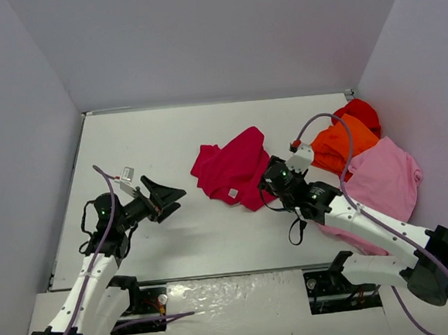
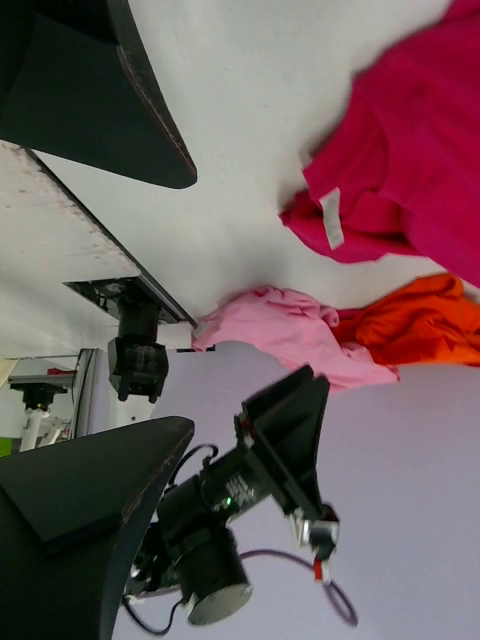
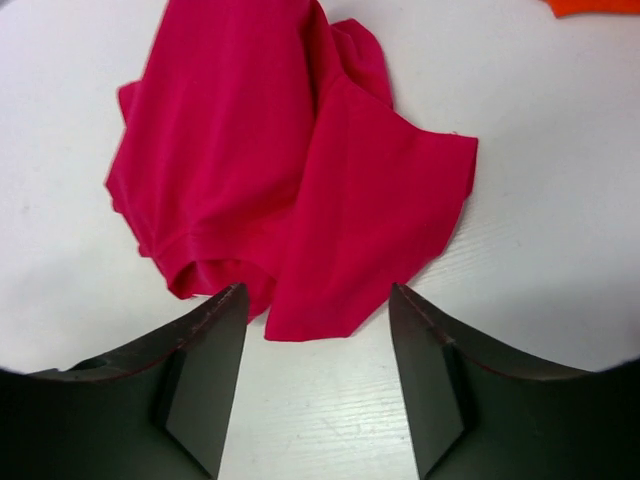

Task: Fold and stack the t-shirts

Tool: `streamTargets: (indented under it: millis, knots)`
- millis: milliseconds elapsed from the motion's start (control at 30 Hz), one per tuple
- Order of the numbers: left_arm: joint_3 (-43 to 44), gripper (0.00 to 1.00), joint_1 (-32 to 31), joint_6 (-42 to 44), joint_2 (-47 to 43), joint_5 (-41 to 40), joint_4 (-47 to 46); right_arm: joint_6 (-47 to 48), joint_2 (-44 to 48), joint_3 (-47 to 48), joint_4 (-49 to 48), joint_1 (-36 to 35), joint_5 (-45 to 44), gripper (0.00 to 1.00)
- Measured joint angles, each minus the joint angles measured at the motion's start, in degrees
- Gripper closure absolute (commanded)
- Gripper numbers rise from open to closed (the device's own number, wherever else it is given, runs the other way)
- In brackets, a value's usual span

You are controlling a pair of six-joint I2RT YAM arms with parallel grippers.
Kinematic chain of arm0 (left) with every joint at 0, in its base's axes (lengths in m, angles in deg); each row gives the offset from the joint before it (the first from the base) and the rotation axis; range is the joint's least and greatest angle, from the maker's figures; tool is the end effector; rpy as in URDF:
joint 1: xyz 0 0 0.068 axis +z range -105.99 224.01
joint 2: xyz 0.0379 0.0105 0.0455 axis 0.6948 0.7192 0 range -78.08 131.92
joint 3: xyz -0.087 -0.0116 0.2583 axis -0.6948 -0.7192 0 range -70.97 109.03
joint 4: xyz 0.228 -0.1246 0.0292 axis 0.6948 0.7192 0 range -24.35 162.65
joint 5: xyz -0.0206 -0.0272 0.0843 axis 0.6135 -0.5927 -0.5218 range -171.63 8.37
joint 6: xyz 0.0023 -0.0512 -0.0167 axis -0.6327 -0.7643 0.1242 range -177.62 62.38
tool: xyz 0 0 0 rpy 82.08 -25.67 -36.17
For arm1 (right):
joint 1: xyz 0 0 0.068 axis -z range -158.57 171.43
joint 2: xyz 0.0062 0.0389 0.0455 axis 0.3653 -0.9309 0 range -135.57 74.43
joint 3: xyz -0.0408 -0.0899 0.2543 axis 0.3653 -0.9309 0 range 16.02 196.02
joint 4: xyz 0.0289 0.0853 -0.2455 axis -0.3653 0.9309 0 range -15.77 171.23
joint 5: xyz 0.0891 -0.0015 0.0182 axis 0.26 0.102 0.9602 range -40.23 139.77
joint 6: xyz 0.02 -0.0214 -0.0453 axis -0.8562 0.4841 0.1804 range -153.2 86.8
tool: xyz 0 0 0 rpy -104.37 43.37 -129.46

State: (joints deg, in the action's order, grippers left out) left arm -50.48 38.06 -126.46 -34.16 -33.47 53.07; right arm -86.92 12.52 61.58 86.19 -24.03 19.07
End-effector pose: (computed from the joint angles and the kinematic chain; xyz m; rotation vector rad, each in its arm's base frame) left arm 0.1708 -0.0445 0.2359 -0.3915 1.9822 -1.6244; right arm 0.1812 0.1583 0.2853 0.4729 1.9789 0.5558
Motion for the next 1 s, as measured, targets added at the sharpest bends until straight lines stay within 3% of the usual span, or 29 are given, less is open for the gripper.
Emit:
streamTargets:
  millis: [100,367,600,733,1000]
  knots:
    - [1.15,0.03,-0.02,-0.87,0.36,-0.18,-2.4,0.85,-4.43,1.32,-0.05,-0.7,0.2,0.45]
    - [3.07,0.03,-0.82,0.04,3.86,-2.78,-3.96,4.28,-10.26,3.09,-0.72,-2.27,2.6,0.64]
    - [12.34,0.03,-2.04,13.05,-0.51,-11.2,13.73,6.91,-16.54,4.31,-4.35,-2.24,9.06,0.66]
    - [20.33,0.03,-3.85,20.22,-1.03,-19.3,25.84,7.25,-26.85,6.57,-10.84,-2.38,16.48,0.64]
    - [19.9,0.03,-4.22,22.34,-5.73,-23.57,35.19,7.58,-43.42,14.92,-16.32,-4.61,22.06,0.61]
